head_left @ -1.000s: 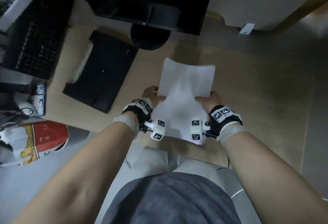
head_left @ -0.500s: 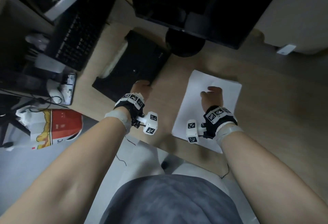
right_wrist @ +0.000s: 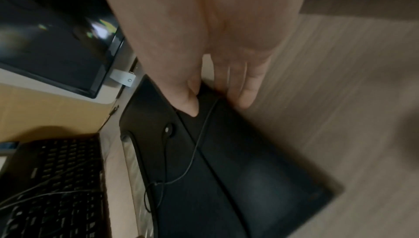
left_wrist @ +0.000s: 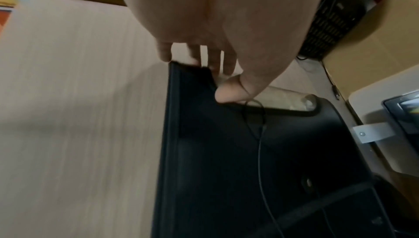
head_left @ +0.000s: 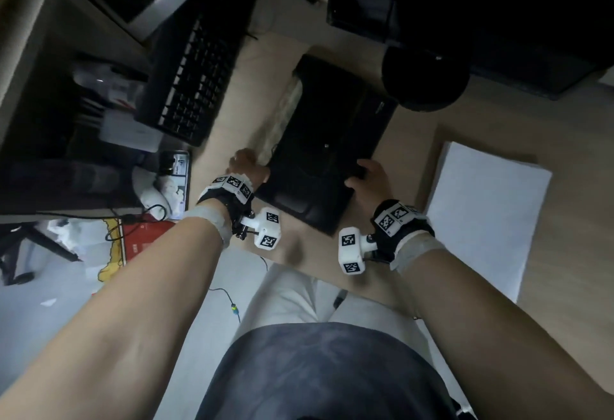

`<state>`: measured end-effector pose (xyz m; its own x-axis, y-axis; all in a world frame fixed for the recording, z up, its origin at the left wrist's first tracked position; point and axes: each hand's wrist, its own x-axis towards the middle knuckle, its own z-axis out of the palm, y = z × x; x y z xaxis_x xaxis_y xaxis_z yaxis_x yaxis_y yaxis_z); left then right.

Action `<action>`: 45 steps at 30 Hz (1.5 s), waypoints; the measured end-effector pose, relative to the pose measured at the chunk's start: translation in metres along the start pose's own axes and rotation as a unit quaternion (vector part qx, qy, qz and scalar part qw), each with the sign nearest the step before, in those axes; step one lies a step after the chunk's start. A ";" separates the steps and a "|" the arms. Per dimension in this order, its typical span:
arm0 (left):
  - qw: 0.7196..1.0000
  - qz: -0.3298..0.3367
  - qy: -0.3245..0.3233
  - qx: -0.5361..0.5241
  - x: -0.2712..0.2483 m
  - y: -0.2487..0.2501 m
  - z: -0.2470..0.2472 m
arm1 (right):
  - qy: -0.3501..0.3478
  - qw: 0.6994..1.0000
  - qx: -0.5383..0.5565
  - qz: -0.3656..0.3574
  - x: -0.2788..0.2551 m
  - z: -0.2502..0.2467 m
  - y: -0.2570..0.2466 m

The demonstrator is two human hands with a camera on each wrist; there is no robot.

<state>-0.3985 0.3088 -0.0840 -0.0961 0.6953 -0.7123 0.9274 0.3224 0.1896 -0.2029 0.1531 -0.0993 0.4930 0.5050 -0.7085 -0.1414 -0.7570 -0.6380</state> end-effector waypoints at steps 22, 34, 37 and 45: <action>0.992 0.083 0.016 0.093 -0.125 0.043 0.112 | 0.122 0.979 -0.164 0.011 -0.038 -0.129 0.047; 0.970 0.068 0.002 0.233 -0.109 0.049 0.128 | 0.027 0.993 -0.113 -0.017 -0.050 -0.108 0.055; 0.977 0.106 -0.001 0.185 -0.106 0.057 0.118 | 0.038 0.997 -0.070 0.009 -0.045 -0.089 0.044; 0.989 0.094 -0.025 0.108 -0.069 0.030 0.036 | -0.087 0.991 -0.052 0.081 -0.034 -0.021 -0.008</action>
<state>-0.3507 0.2474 -0.0536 0.0988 0.6957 -0.7115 0.9833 0.0417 0.1773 -0.2001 0.1332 -0.0639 0.3136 0.4296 -0.8468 -0.1130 -0.8686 -0.4825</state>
